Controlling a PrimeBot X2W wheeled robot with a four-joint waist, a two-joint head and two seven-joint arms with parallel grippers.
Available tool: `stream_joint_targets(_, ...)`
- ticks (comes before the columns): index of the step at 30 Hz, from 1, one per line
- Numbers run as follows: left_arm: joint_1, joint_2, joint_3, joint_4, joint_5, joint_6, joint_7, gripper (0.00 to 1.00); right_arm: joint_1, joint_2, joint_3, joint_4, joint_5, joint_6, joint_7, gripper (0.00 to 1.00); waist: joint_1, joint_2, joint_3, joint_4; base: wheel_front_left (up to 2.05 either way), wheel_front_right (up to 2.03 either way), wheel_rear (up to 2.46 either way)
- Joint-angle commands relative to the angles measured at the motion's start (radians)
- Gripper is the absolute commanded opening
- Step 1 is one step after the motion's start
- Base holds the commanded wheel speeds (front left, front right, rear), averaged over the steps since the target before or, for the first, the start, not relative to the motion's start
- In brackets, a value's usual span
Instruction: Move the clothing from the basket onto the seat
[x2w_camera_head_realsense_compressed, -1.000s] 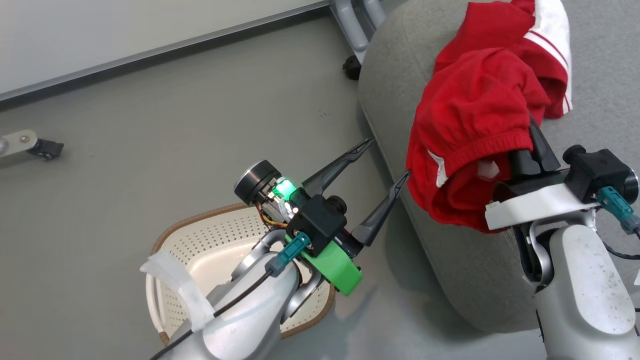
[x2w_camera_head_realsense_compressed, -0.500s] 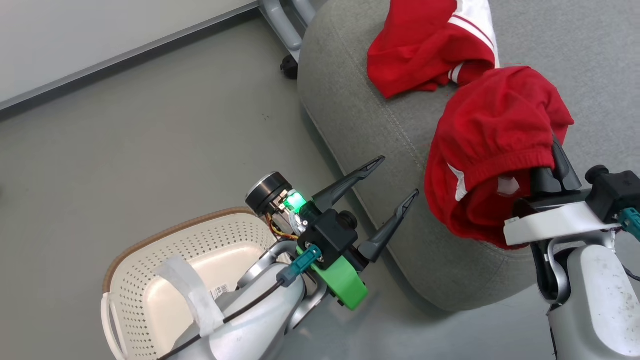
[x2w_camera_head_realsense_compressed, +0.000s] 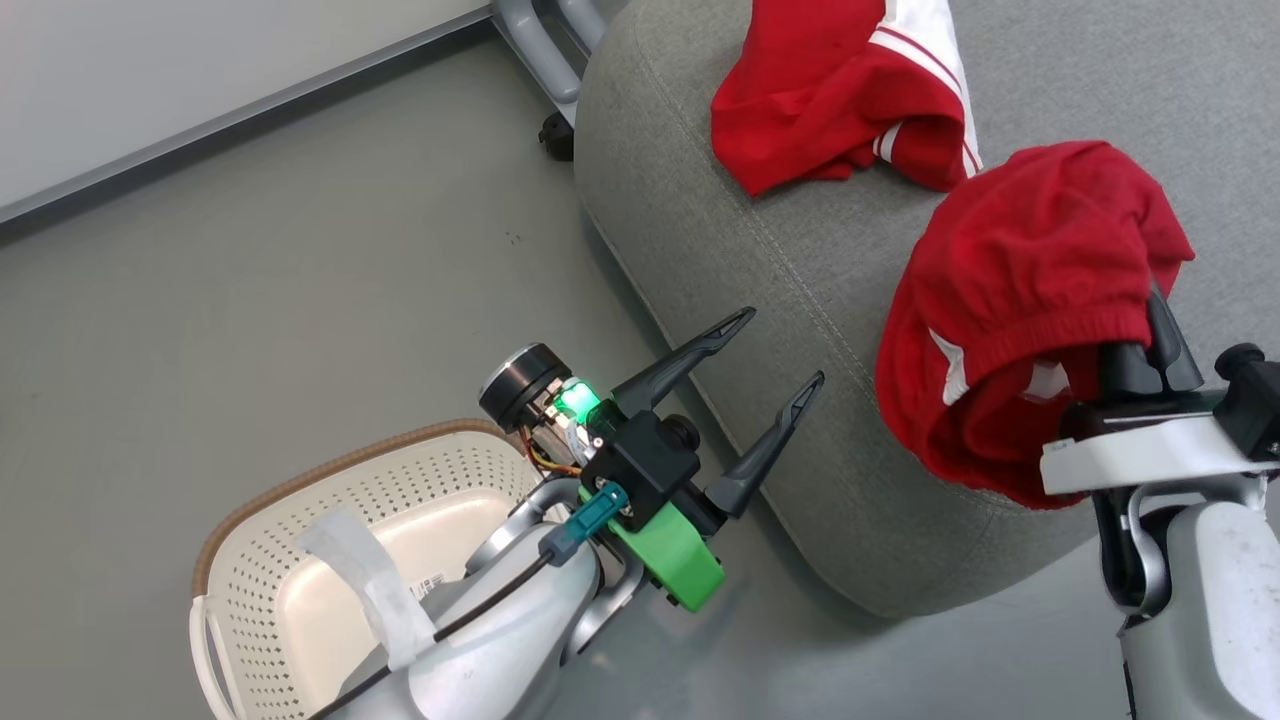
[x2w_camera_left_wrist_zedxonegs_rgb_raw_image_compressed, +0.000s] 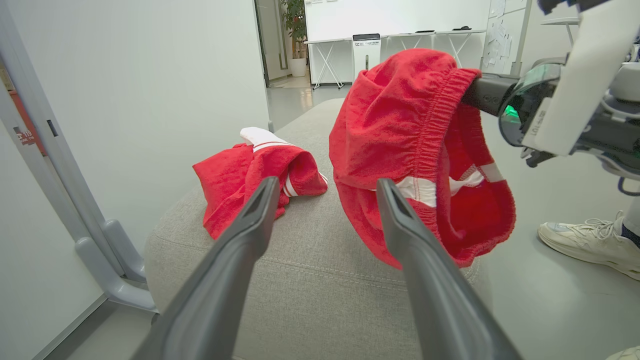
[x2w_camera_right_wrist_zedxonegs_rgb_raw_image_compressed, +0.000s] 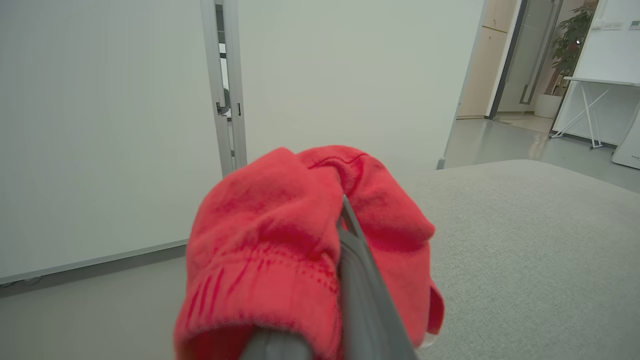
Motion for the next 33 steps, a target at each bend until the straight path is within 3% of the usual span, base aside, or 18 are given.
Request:
stream_joint_targets(1,0.009,0.009,0.008,-0.001,0.005,-0.001,0.000,1.00,-0.024,-0.002,-0.005,-0.008,0.001,-0.001,0.000,0.00,0.0000,0.0000,0.007,0.006,0.00,0.00,0.00)
stream_joint_targets(11,-0.039,0.021,0.035,-0.011,0.025,0.000,0.000,1.00,-0.253,-0.003,-0.070,-0.055,-0.038,-0.001,0.000,0.00,0.0000,0.0000,0.104,0.046,0.00,0.00,0.00)
stream_joint_targets(15,-0.060,0.026,0.035,-0.013,0.036,0.000,0.000,1.00,-0.365,-0.030,-0.097,-0.045,-0.052,-0.001,0.000,0.00,0.0000,0.0000,0.166,0.068,0.00,0.00,0.00)
stream_joint_targets(26,-0.151,0.045,0.041,-0.030,0.064,-0.002,0.000,1.00,-0.678,-0.155,-0.170,0.060,-0.065,-0.001,0.000,0.00,0.0000,0.0000,0.348,0.131,0.00,0.00,0.00)
stream_joint_targets(33,-0.197,0.048,0.046,-0.040,0.075,-0.002,0.000,1.00,-0.805,-0.221,-0.170,0.215,-0.087,-0.001,0.000,0.00,0.0000,0.0000,0.429,0.160,0.00,0.00,0.00)
